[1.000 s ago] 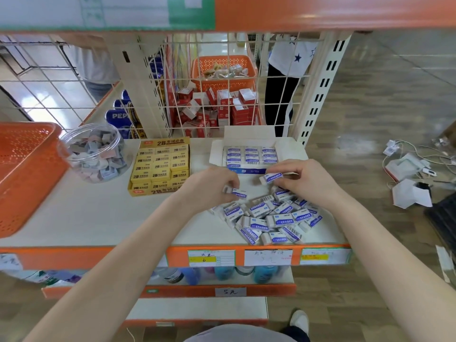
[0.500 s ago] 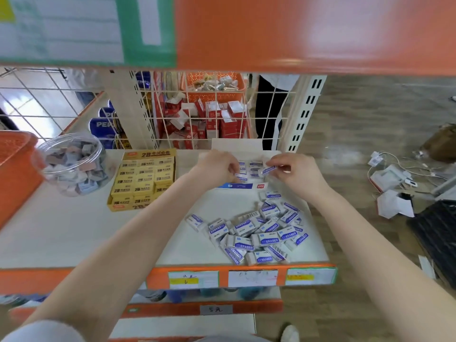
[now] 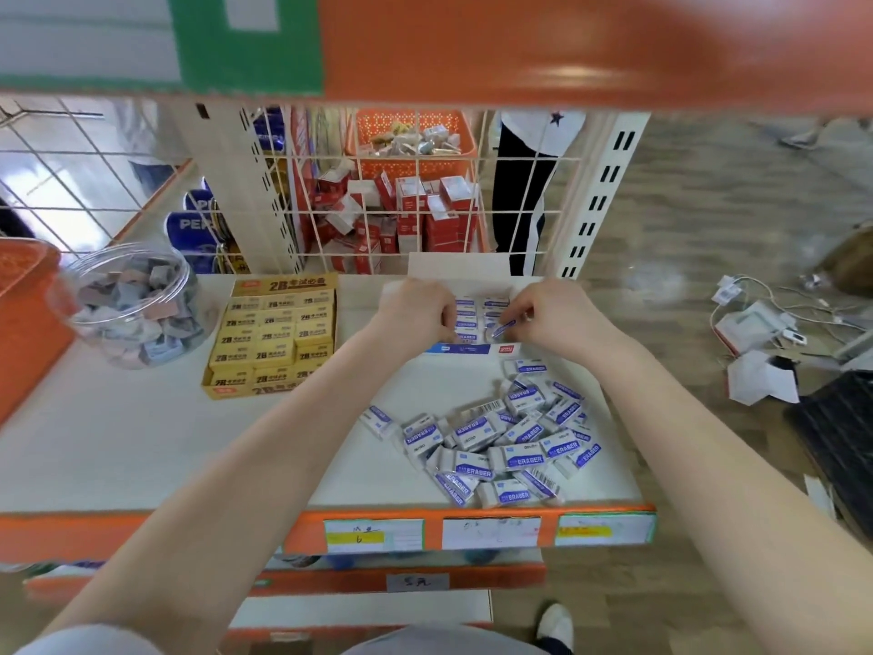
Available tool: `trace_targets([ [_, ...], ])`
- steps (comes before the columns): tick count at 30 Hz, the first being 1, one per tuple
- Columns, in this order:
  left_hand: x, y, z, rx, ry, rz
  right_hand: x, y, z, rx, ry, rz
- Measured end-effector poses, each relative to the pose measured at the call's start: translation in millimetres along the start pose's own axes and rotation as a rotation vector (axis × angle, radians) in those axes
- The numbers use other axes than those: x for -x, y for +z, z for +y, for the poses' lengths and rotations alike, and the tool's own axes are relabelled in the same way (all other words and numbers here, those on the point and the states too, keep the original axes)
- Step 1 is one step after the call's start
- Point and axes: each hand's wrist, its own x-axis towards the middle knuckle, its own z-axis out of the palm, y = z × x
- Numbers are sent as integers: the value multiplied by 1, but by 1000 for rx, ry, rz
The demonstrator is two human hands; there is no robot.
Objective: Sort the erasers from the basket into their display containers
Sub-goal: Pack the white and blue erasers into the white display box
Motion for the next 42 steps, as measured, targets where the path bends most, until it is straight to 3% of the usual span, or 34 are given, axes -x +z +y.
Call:
trace_targets([
  [10, 1, -8, -4, 95, 15, -89, -7, -6, -6, 52, -13, -63],
  [28, 32, -24, -21, -18, -35, -208, 2, 0, -47, 80, -55, -125],
  [34, 51, -19, -30, -57, 76, -177, 24, 4, -55, 8, 1, -154],
  [42, 66, -14, -26, -17, 78, -163, 32, 13, -67, 95, 43, -184],
])
